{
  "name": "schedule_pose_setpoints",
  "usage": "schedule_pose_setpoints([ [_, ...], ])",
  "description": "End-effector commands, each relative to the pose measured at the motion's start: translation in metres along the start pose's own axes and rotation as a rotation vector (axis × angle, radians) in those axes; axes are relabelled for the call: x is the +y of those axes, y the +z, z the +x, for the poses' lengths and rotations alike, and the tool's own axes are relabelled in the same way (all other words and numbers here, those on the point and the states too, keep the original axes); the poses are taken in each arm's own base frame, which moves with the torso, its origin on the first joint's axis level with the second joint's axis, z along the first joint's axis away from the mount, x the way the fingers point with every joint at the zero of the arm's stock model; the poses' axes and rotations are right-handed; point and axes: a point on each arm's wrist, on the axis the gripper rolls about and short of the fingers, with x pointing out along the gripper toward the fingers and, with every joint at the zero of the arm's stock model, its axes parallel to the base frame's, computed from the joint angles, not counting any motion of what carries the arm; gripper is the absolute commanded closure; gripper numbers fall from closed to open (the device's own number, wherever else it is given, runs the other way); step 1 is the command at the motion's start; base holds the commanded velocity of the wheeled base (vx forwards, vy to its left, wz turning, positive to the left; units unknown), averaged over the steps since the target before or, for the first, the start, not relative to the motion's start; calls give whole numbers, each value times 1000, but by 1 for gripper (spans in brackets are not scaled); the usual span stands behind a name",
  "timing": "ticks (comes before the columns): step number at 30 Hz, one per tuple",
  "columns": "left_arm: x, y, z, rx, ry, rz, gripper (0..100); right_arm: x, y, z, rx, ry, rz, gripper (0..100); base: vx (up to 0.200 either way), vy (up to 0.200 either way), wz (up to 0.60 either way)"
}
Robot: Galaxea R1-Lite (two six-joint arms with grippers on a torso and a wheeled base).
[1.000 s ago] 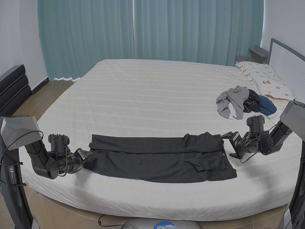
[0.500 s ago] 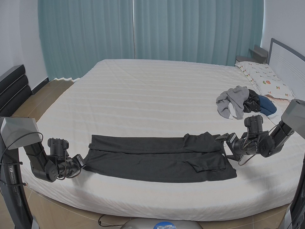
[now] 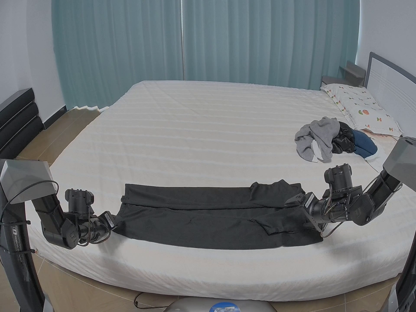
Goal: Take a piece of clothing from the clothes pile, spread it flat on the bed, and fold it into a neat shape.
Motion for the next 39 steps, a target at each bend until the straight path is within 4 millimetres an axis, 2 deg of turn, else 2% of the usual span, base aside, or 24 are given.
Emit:
schedule_pose_setpoints([
  [1, -1, 3, -2, -7, -11, -9, 0, -4, -23, 1, 55, -27, -22, 0, 0, 0, 0],
  [8, 3, 9, -1, -1, -33, -41, 0, -16, -21, 1, 37, -35, -5, 0, 0, 0, 0],
  [12, 1, 11, -1, 27, -85, -98, 0, -19, -21, 8, 25, -23, 0, 0, 0, 0, 0],
  [16, 0, 14, 1, 25, -97, -144, 0, -16, -23, 18, 4, 11, 68, 0, 0, 0, 0],
  [31, -1, 16, 4, 26, -106, -173, 0, -20, -20, 38, -55, -17, 101, 0, 0, 0, 0],
  [39, -1, 16, 4, 25, -107, -173, 0, -19, -19, 39, -72, -2, 104, 0, 0, 0, 0],
])
